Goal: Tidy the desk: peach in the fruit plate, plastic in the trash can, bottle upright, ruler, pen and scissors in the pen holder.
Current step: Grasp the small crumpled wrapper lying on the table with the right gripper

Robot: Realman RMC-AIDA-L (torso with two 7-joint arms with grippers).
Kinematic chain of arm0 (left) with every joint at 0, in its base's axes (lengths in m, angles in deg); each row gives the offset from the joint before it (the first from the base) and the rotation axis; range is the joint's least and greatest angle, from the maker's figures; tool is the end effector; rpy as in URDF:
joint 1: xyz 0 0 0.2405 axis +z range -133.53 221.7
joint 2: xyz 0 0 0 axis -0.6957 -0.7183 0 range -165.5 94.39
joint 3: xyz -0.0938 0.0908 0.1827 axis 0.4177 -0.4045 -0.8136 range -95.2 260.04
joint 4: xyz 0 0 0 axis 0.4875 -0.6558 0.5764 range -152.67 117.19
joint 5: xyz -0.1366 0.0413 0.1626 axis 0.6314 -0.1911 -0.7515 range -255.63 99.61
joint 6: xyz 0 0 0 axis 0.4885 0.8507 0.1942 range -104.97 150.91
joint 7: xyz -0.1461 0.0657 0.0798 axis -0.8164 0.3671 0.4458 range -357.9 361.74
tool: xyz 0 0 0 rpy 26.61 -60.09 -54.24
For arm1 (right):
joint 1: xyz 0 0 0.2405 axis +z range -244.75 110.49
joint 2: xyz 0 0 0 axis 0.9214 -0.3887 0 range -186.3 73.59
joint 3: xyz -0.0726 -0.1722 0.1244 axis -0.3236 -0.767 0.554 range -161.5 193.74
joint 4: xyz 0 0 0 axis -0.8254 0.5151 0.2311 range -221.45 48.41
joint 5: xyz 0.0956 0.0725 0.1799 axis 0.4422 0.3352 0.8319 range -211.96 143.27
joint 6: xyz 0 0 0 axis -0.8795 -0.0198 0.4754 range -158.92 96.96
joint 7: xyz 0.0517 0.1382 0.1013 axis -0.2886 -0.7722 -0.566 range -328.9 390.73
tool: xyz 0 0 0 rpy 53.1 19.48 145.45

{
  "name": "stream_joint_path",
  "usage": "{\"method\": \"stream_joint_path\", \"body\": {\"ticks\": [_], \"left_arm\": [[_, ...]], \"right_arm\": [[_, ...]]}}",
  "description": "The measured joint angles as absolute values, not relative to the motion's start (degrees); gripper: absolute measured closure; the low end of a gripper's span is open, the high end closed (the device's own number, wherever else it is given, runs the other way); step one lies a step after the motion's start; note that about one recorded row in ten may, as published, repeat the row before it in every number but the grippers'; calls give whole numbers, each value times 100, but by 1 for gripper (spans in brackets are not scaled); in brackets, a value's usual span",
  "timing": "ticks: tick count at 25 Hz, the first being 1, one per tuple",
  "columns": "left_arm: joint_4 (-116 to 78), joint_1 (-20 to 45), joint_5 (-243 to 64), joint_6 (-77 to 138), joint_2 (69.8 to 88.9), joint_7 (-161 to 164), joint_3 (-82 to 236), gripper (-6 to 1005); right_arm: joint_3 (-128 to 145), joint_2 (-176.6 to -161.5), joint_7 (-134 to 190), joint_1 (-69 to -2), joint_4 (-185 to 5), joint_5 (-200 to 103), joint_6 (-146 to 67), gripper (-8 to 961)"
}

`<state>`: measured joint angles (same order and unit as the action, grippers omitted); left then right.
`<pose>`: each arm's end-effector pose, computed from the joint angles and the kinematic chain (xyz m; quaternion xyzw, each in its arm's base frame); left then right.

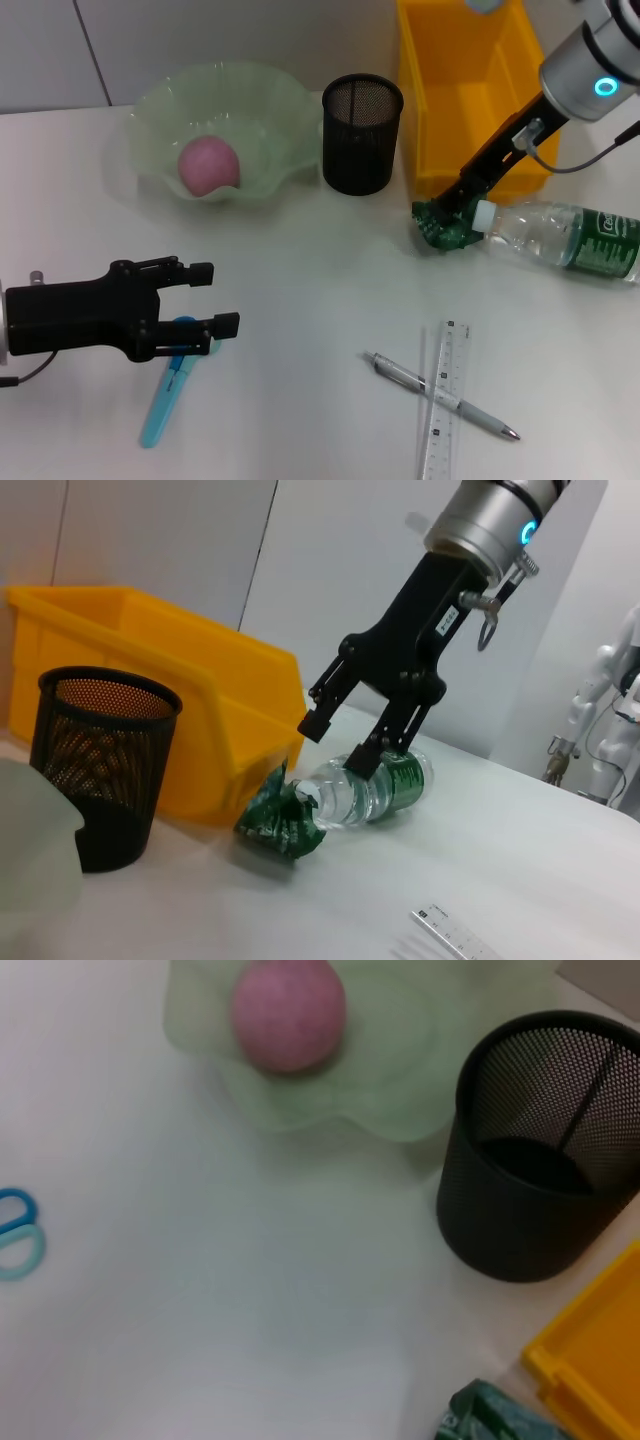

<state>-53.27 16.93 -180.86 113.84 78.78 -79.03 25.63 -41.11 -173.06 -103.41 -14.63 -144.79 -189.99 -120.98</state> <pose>-0.2281 0.3106 -0.0204 -0.9479 -0.2109 -0.2312 0.0590 0.1597 0.4093 0.0182 -0.9204 0.3127 -0.1568 0.1748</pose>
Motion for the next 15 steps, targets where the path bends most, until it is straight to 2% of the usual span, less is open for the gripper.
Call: {"method": "stream_joint_path", "body": {"ticks": [5,15], "left_arm": [[-5327,1692,-18086,11376,7879,-7911,2565,171],[-5324,1692,-18084,11367,7879,-7936,2564,171]], "right_arm": [[-4123,-17438,-10062,-1602,-14362,-19035,-11755,170],[-4134,-17518,-9753,-1651,-13806,-19032,-11190,169]]}}
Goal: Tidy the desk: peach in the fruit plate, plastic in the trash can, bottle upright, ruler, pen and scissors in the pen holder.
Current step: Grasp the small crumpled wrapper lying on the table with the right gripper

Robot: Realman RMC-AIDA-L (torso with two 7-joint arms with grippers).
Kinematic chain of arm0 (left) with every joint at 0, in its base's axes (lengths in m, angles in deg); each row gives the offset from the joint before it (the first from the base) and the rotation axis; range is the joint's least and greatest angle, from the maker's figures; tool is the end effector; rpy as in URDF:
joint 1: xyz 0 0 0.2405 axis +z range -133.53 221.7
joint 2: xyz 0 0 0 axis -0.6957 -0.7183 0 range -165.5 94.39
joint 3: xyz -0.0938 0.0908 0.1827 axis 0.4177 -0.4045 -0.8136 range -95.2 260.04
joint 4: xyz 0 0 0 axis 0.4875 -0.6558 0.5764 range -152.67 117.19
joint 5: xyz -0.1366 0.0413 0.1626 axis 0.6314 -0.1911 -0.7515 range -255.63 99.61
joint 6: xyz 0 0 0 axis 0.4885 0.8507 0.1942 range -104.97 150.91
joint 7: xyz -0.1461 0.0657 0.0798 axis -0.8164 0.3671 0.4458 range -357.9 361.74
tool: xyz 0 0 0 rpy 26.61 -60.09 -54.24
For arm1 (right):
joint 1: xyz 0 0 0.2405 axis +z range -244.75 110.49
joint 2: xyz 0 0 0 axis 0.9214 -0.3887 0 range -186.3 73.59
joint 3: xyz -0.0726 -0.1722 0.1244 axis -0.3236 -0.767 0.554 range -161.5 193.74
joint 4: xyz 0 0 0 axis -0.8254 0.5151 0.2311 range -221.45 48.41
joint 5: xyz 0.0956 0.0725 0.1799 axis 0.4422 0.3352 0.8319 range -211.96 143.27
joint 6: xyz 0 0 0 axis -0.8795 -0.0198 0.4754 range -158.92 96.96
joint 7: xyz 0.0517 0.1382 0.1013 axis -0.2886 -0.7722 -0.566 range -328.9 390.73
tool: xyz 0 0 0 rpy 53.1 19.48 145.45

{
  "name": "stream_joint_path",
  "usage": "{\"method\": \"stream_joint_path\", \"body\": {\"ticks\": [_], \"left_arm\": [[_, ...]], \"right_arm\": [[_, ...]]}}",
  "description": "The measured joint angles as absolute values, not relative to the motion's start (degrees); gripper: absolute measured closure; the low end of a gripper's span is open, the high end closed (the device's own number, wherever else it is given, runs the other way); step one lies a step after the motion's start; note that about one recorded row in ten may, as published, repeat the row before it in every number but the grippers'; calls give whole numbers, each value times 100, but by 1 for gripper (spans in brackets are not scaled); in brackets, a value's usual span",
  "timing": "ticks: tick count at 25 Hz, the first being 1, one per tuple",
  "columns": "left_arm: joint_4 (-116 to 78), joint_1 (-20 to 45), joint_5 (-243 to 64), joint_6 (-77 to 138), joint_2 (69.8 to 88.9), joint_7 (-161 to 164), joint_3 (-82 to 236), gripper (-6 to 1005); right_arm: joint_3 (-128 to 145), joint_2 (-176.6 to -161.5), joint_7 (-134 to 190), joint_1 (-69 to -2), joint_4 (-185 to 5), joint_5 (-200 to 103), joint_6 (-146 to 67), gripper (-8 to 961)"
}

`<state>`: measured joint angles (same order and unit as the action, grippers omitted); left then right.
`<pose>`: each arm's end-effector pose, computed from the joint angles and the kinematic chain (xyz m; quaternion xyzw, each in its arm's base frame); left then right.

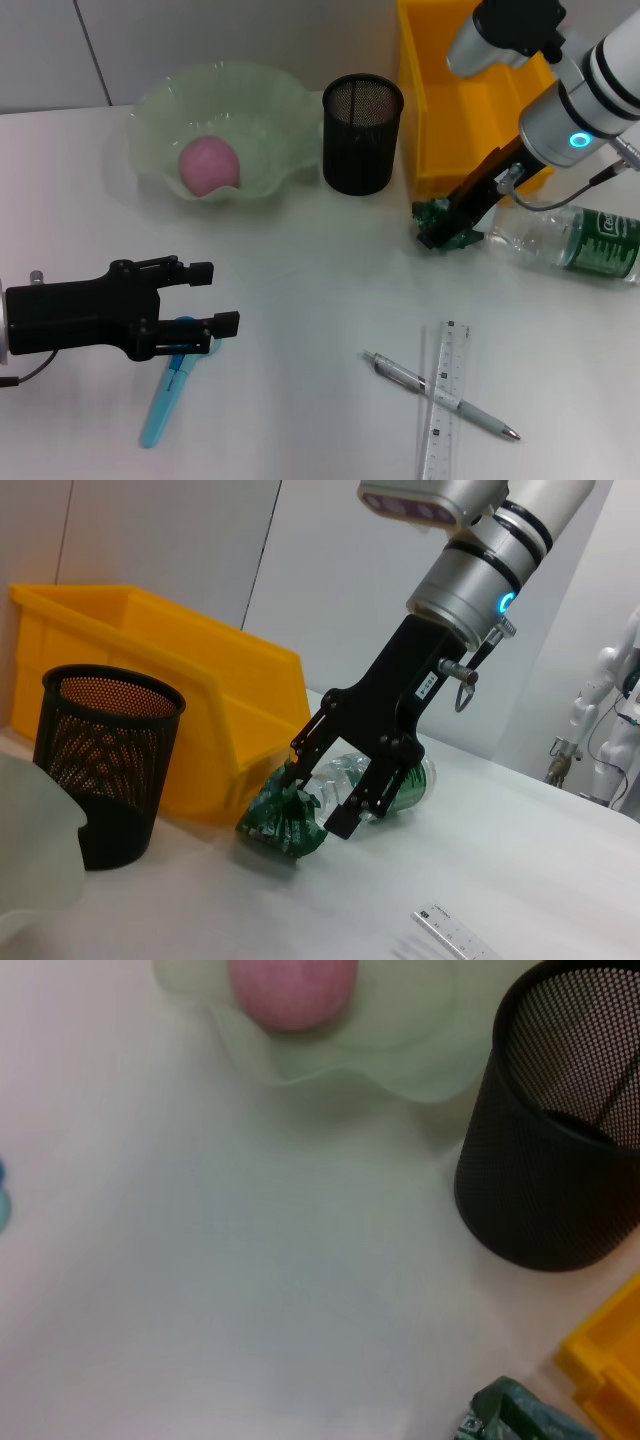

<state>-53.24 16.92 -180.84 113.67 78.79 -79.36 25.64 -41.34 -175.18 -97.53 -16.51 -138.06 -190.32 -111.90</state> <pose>-0.2283 0.3110 -0.0205 -0.9472 -0.2142 -0.2312 0.0597 0.1868 0.4094 -0.0123 -0.9265 0.2951 -0.1542 0.1754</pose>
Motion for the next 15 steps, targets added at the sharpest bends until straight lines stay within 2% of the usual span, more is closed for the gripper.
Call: {"method": "stream_joint_path", "body": {"ticks": [10,15], "left_arm": [[-5316,1685,-18087,11367,7879,-7975,2565,171],[-5316,1684,-18089,11367,7879,-7981,2564,171]], "right_arm": [[-4136,-17553,-9566,-1708,-13551,-18911,-10851,169],[-4136,-17554,-9539,-1687,-13373,-18910,-10759,243]]}}
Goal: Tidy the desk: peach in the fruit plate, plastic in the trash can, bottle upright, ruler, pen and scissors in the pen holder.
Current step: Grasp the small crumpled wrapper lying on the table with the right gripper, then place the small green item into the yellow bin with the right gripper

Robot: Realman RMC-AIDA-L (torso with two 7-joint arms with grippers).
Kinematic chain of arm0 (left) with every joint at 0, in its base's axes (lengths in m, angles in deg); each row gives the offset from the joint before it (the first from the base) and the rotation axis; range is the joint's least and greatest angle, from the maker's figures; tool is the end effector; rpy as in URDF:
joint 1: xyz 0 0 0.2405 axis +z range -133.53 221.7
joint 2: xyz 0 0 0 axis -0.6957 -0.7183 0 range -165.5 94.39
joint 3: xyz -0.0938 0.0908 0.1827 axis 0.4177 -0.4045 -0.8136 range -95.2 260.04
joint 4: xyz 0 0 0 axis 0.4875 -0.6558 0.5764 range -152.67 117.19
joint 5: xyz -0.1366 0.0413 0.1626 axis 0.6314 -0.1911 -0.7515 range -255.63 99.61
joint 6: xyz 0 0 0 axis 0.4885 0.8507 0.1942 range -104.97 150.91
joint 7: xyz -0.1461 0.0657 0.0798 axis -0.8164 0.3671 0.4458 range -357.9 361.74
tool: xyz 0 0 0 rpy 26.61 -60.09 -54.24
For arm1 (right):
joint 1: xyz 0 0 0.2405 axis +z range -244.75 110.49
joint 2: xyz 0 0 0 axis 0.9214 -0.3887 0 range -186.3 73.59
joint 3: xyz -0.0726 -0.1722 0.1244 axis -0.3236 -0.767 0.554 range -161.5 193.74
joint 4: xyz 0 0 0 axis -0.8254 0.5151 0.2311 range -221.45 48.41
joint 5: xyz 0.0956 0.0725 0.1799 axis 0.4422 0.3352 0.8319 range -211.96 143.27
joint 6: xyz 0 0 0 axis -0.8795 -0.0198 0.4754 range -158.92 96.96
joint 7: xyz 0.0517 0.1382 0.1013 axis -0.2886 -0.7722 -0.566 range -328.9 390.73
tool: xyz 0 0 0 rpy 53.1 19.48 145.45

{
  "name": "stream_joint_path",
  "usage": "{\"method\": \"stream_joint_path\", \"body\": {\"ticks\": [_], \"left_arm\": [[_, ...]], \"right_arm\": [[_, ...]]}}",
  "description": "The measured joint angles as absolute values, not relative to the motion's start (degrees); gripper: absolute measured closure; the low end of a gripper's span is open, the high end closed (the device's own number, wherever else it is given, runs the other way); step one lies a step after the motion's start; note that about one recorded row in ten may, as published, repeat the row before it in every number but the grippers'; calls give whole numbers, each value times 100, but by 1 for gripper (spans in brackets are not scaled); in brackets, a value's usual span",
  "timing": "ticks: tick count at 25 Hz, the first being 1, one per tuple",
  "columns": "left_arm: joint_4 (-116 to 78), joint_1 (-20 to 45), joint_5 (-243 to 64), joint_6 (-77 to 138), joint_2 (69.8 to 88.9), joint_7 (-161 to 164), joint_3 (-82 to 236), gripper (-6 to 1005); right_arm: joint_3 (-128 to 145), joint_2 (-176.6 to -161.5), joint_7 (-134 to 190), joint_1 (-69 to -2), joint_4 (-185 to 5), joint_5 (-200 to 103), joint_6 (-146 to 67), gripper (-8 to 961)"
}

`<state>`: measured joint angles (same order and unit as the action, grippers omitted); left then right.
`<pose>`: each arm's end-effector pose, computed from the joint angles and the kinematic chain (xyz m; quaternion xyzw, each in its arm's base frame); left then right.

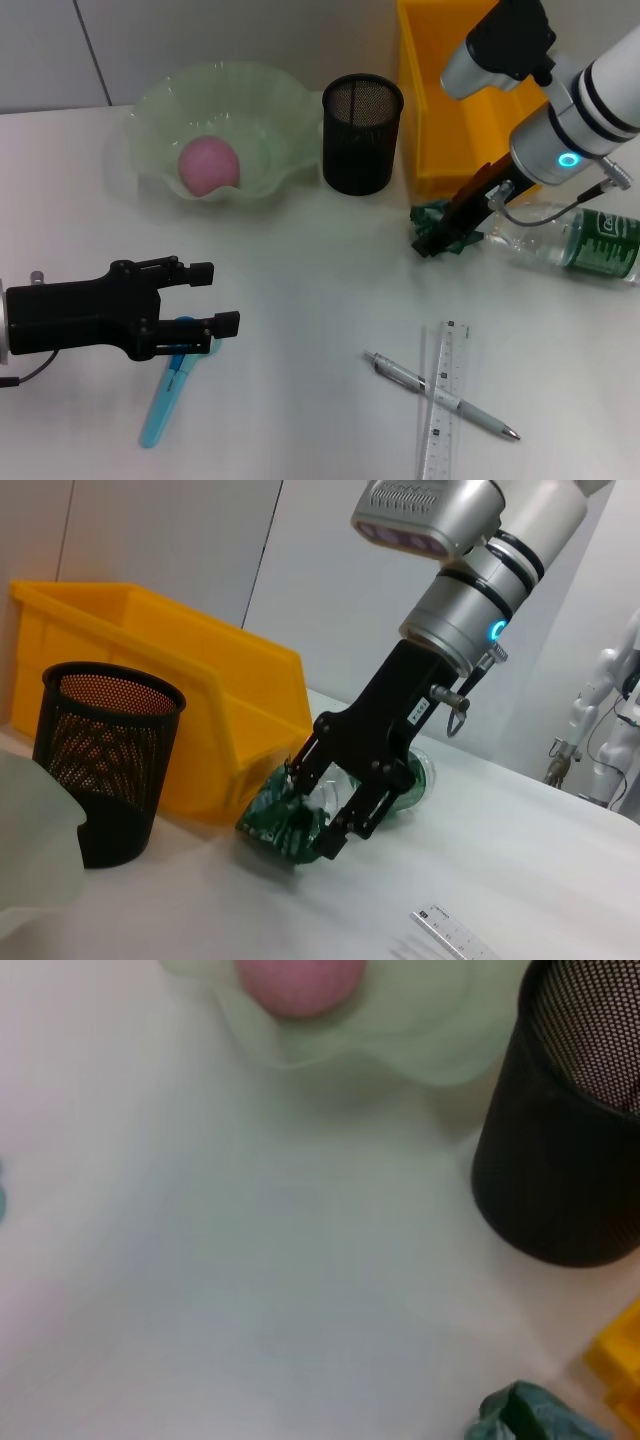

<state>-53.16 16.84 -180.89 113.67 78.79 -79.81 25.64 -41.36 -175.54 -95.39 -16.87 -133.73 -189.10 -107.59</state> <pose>-0.2281 0.3111 -0.0207 -0.9464 -0.2179 -0.2312 0.0581 0.1978 0.4086 -0.0268 -0.9282 0.2957 -0.1461 0.1725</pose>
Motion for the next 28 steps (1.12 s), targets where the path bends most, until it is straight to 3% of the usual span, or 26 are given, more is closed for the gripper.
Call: {"method": "stream_joint_path", "body": {"ticks": [2,7,18,20,24,28], "left_arm": [[-5317,1684,-18089,11367,7879,-7982,2565,171],[-5318,1684,-18092,11367,7879,-7982,2564,171],[-5333,1680,-18092,11368,7874,-7982,2564,171],[-5334,1656,-18091,11368,7863,-7989,2564,171],[-5334,1640,-18090,11368,7849,-8001,2565,171],[-5334,1631,-18091,11374,7832,-8020,2564,171]], "right_arm": [[-4130,-17554,-9539,-1692,-13350,-18910,-10711,273],[-4112,-17545,-9551,-1721,-13392,-18866,-10713,479],[-4066,-17497,-9428,-1806,-13624,-18391,-11067,717],[-4052,-17463,-9388,-1875,-13787,-18147,-11271,934],[-3983,-17433,-9377,-1914,-13852,-18036,-11410,948],[-3822,-17294,-9301,-2015,-13939,-17478,-11763,955]]}}
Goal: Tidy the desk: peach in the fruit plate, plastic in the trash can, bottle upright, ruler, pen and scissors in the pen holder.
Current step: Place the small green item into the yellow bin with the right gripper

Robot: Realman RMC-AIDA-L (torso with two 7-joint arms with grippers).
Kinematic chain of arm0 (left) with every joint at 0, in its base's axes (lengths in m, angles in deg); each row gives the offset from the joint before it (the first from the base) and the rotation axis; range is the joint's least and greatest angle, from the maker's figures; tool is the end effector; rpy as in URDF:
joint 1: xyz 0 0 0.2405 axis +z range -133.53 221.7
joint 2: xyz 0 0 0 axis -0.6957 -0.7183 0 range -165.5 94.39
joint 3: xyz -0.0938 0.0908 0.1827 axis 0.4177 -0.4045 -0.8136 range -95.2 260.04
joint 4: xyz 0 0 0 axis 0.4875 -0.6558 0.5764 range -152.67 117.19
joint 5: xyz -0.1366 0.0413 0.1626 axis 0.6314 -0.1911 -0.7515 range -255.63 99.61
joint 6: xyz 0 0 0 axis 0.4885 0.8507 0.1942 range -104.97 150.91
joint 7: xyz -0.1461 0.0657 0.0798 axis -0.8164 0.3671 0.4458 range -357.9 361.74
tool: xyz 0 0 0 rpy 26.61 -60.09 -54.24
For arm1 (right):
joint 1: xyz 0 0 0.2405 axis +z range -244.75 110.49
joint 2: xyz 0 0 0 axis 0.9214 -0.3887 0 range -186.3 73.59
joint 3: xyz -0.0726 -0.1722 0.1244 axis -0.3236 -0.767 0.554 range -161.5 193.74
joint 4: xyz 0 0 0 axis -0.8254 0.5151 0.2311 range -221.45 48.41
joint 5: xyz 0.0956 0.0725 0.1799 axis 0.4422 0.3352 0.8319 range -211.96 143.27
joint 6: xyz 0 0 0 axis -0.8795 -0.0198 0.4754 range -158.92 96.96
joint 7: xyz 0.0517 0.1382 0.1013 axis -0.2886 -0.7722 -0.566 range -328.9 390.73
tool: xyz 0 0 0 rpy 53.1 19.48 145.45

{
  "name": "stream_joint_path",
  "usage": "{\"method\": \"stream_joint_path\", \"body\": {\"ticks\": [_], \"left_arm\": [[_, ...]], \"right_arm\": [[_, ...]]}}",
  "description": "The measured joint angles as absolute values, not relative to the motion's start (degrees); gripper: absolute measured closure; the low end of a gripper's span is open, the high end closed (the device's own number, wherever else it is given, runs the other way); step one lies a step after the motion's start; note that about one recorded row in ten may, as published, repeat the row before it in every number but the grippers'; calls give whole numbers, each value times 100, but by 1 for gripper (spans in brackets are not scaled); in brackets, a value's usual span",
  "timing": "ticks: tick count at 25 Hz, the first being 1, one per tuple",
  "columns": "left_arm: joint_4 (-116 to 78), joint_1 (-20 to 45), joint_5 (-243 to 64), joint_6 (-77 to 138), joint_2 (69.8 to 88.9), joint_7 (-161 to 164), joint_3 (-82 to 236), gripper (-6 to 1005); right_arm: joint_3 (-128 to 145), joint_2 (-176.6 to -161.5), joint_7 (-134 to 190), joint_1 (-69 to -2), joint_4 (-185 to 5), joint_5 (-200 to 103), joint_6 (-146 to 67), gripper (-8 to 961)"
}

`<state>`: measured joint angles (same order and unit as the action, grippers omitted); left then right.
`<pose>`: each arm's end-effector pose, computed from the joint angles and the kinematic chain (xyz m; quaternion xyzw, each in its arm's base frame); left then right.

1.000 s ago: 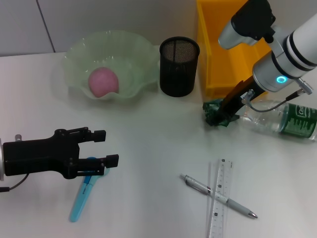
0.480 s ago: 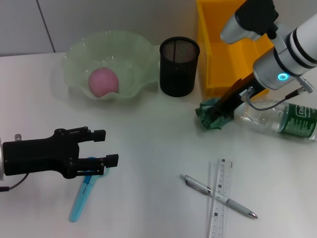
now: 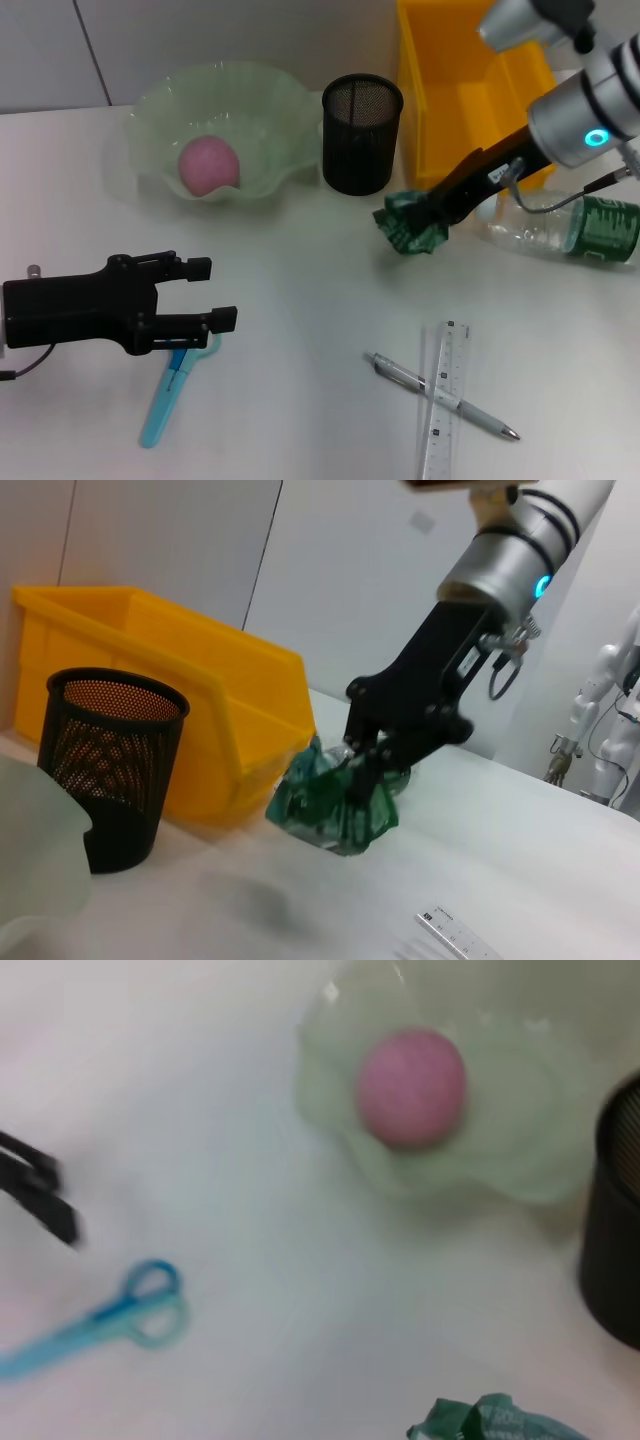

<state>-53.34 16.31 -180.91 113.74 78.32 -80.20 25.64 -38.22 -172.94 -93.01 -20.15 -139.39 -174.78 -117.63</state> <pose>-0.2267 0.3143 -0.0175 -0.9478 -0.2145 -0.2284 0.0589 0.1701 0.3957 -0.0022 -0.9429 0.3100 -0.0365 0.1163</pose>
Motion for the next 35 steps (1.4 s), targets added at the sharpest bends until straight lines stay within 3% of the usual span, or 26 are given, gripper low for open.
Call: {"method": "stream_joint_path", "body": {"ticks": [2,13,27,35], "left_arm": [[-5334,1628,-18091,11374,7830,-8027,2564,171],[-5342,1621,-18093,11374,7803,-8043,2564,171],[-5343,1605,-18093,11411,7799,-8063,2557,171],[-5342,1604,-18093,11421,7800,-8063,2563,171]], "right_arm": [[-3647,-17177,-9303,-2126,-14092,-17125,-11975,954],[-2288,-16881,-9315,-2407,-14279,-16407,-12190,920],[-2088,-16909,-9503,-2391,-13869,-16445,-10497,868],[-2274,-16837,-9503,-2288,-13322,-16464,-10037,805]]}}
